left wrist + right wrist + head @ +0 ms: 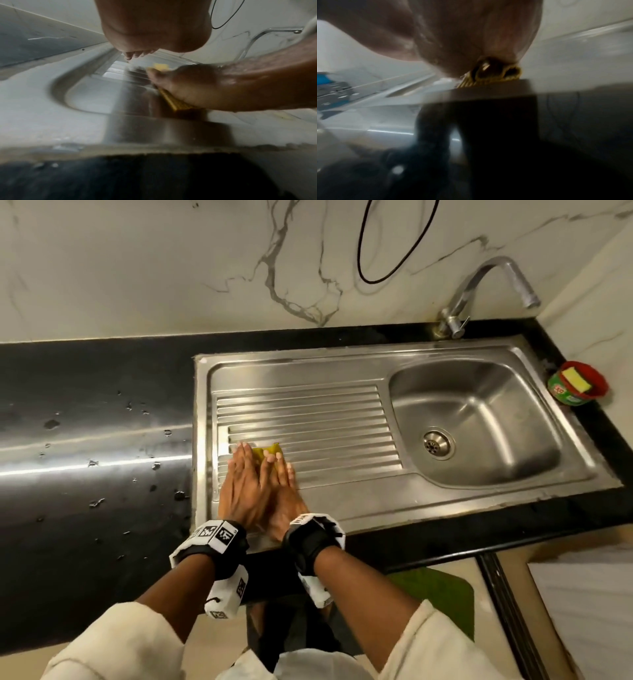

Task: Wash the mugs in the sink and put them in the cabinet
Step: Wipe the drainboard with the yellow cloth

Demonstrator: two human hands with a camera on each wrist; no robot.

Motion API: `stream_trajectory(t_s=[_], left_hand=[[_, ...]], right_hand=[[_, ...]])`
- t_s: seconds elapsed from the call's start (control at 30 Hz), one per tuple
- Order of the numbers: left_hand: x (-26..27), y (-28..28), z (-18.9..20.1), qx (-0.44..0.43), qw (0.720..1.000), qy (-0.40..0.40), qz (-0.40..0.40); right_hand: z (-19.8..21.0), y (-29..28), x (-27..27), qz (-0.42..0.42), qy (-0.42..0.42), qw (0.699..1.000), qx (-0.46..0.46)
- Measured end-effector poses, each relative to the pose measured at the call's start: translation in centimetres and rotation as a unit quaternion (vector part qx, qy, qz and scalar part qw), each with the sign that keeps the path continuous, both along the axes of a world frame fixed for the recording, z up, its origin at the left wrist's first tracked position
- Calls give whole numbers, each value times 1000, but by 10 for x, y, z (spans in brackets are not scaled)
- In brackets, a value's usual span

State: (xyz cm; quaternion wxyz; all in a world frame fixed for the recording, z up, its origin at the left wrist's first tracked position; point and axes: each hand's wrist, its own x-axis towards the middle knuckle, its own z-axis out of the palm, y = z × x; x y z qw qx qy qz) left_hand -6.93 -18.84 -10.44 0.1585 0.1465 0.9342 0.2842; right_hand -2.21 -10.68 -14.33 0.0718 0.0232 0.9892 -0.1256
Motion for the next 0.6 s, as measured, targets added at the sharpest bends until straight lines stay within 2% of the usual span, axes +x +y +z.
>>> stream_trajectory(t_s=[0.07, 0.1, 0.17, 0.2, 0.23, 0.3, 0.33, 0.4, 0.5, 0.6], left_hand=[[0, -4, -1, -5, 1000, -4, -30], [0, -5, 0, -10, 999, -11, -35], [0, -8, 4, -7, 999, -17, -28], [0, -11, 6, -1, 1000, -11, -17], [0, -14, 7, 5, 1000, -5, -9], [0, -23, 8, 13, 1000, -7, 1], [-1, -28, 8, 15, 1000, -8, 7], [-1, -37, 9, 20, 1000, -3, 19], [-3, -53, 12, 57, 997, 22, 36], [-6, -70, 15, 66, 996, 42, 42]], right_hand=[[-1, 28, 6, 65, 54, 995, 53], [-6, 51, 9, 40, 85, 992, 83], [-9, 96, 15, -134, 82, 985, 63], [-9, 106, 14, -220, 65, 972, 38], [-5, 104, 5, -278, 40, 960, 16], [2, 75, -24, -309, 27, 951, -9], [9, 54, -37, -289, 33, 956, -23], [4, 11, -55, -181, -3, 982, -56], [-1, -44, -72, -24, -42, 995, -89], [9, -44, -71, 72, -34, 995, -67]])
